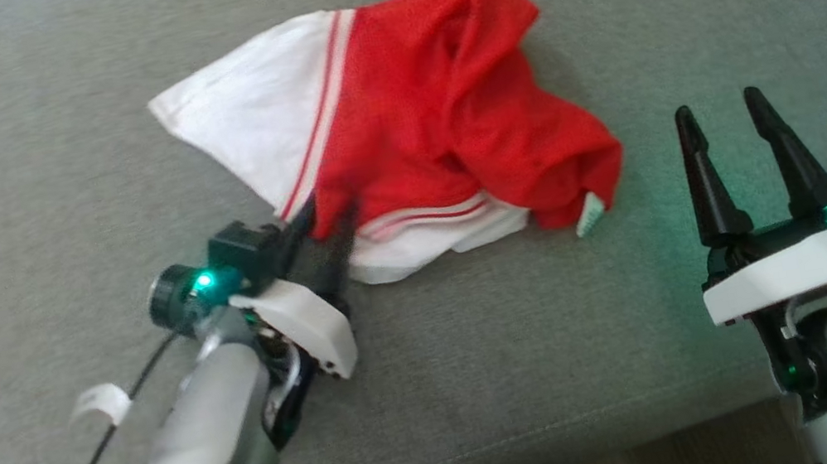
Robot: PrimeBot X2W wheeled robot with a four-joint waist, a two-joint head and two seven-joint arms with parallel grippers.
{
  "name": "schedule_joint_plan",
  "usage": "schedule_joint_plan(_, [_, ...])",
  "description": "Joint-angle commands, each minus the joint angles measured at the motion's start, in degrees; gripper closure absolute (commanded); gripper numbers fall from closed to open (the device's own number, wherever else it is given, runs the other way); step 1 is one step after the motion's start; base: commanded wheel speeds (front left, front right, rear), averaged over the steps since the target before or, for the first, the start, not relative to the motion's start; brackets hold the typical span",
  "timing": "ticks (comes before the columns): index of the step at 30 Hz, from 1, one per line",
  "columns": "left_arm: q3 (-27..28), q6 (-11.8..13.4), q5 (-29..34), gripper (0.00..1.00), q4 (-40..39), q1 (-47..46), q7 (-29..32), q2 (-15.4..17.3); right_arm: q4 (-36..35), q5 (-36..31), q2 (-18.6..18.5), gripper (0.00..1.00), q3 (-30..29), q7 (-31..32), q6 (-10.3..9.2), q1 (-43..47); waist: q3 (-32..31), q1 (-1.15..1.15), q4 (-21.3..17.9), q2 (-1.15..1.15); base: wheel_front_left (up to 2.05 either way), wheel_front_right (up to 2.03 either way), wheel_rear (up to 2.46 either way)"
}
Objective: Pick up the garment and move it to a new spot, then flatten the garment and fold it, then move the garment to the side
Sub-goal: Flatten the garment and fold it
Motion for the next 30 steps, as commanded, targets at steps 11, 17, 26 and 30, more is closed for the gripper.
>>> schedule_joint_plan(11, [5.18, 0.74, -2.26, 1.0, -13.04, -3.53, -0.34, 8.55, 0.24, 1.6, -0.17, 0.0, -0.87, -2.29, 0.44, -0.61, -0.8, 0.0, -1.4, 0.0, 0.0, 0.0, 0.0])
schedule_joint_plan(17, [9.4, 4.63, -1.4, 1.0, -27.92, 2.41, 1.22, 16.08, 0.43, 1.56, -0.17, 0.0, -1.77, -2.12, 0.44, 0.02, -2.78, 0.0, -0.1, 0.0, 0.0, 0.0, 0.0])
schedule_joint_plan(26, [15.85, 10.75, -4.22, 1.0, -42.46, 13.94, 10.04, 24.33, -0.27, 1.68, -0.17, 0.0, -2.29, -1.39, 0.44, 0.68, -3.55, 0.0, 0.78, 0.0, 0.0, 0.0, 0.0])
schedule_joint_plan(30, [16.65, 9.93, -7.87, 1.0, -36.95, 15.42, 8.94, 22.8, -0.55, 1.8, -0.17, 0.0, -1.88, -1.18, 0.44, 0.18, -2.87, 0.0, 0.63, 0.0, 0.0, 0.0, 0.0])
